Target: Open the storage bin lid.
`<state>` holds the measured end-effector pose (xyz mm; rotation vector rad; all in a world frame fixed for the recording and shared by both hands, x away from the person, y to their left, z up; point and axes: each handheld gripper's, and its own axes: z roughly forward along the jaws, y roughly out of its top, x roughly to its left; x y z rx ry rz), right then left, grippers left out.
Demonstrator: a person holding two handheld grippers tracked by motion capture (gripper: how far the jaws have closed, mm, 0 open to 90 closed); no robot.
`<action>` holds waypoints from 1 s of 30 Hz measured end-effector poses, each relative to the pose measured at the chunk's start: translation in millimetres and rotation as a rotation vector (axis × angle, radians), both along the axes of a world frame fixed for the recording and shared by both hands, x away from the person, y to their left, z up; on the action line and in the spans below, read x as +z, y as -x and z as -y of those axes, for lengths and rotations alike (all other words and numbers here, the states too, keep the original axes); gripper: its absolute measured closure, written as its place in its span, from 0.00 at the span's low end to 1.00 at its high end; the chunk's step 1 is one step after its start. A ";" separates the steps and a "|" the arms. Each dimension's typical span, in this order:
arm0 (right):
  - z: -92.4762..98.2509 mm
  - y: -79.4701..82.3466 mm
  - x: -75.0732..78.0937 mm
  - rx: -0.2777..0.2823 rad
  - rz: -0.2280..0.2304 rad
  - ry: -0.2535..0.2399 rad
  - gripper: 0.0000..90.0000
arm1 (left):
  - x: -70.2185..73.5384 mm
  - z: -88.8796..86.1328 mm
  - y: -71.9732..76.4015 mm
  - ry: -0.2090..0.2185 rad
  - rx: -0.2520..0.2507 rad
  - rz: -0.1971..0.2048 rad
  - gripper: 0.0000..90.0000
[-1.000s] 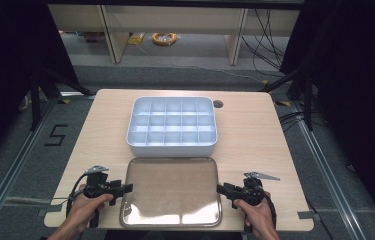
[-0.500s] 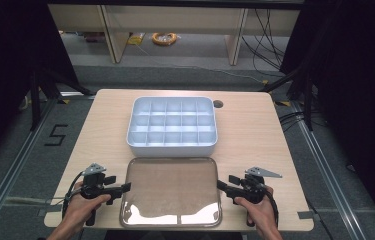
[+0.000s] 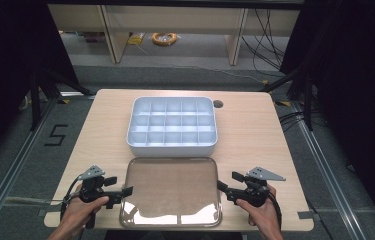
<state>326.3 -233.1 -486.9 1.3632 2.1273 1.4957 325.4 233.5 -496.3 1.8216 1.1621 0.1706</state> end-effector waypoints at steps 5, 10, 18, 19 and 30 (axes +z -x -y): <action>2.7 1.7 3.5 0.004 0.022 0.028 0.24 | 1.2 -1.0 4.3 0.015 -0.005 0.006 0.17; 1.1 6.4 5.3 0.018 0.034 0.007 0.23 | 3.7 -1.3 7.8 0.015 -0.029 0.019 0.17; -0.1 18.8 9.2 0.054 0.038 -0.002 0.21 | 6.0 -0.4 14.9 0.016 -0.045 0.036 0.17; 0.2 20.2 8.9 0.047 0.047 0.004 0.21 | 6.4 -0.4 15.8 0.011 -0.045 0.040 0.17; -4.1 31.1 6.4 0.073 0.025 0.011 0.18 | 9.4 0.7 24.1 0.012 -0.065 0.058 0.17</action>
